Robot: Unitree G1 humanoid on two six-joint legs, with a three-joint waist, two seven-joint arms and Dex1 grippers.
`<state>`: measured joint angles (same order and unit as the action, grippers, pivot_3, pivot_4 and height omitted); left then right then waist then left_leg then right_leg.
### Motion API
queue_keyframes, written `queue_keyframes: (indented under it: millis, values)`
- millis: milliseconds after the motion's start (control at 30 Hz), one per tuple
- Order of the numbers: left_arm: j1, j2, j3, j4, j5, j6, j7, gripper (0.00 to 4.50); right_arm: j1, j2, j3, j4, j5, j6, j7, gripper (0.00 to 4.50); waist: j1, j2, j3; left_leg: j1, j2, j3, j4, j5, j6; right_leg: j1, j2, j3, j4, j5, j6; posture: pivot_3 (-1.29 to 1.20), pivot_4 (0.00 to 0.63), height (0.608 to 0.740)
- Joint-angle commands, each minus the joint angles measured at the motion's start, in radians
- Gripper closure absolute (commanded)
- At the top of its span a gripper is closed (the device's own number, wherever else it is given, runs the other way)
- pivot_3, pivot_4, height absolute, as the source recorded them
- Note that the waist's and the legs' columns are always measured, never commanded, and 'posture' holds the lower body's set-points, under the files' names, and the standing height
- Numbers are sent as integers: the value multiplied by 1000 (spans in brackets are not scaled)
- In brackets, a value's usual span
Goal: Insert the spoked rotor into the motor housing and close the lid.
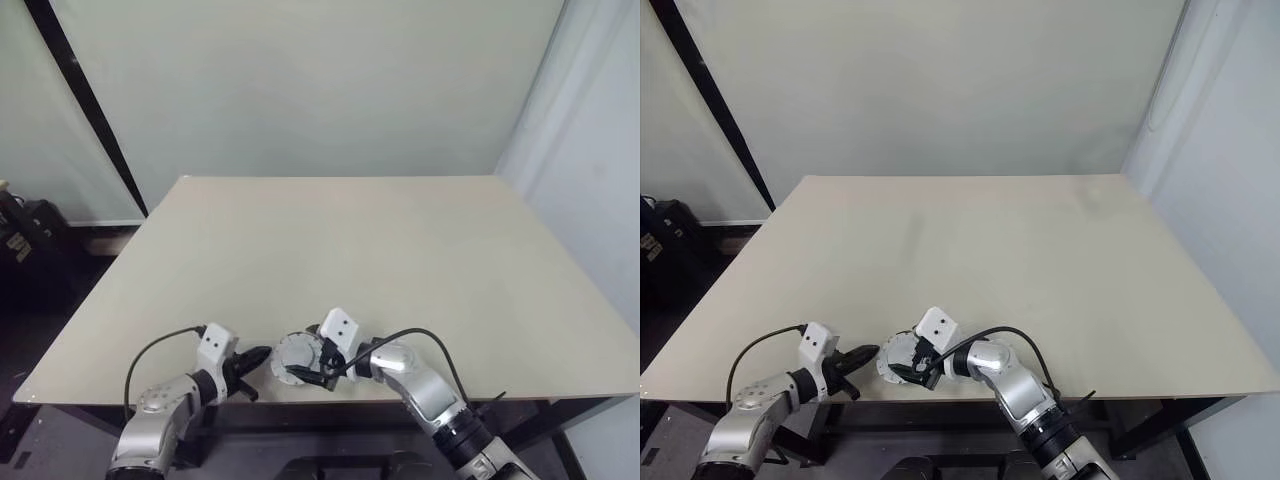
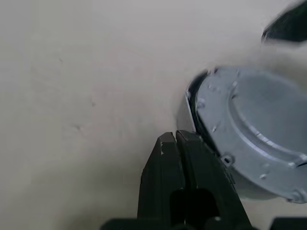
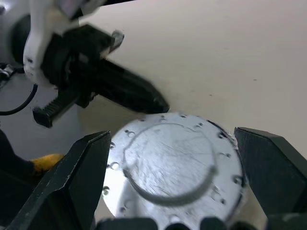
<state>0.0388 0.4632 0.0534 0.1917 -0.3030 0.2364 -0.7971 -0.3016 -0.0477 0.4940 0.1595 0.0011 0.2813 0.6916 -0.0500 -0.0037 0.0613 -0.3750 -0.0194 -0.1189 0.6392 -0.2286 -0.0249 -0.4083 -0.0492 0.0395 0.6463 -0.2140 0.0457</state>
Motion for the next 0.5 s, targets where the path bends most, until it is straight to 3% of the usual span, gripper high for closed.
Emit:
queue_keyframes:
  millis: [33,500]
  values:
    - [-22,0,-29,-2,7,23,-25,4500,-7,-8,-35,-89,19,13,-11,28,0,0,0,0,0,0,0,0,0,0,0,0,0,0,0,0,0,740]
    - [-67,-70,-108,33,38,30,-57,4500,5,-123,-72,-158,51,80,51,28,2,3,0,0,-3,-1,3,0,0,2,-2,0,-1,0,0,0,0,740]
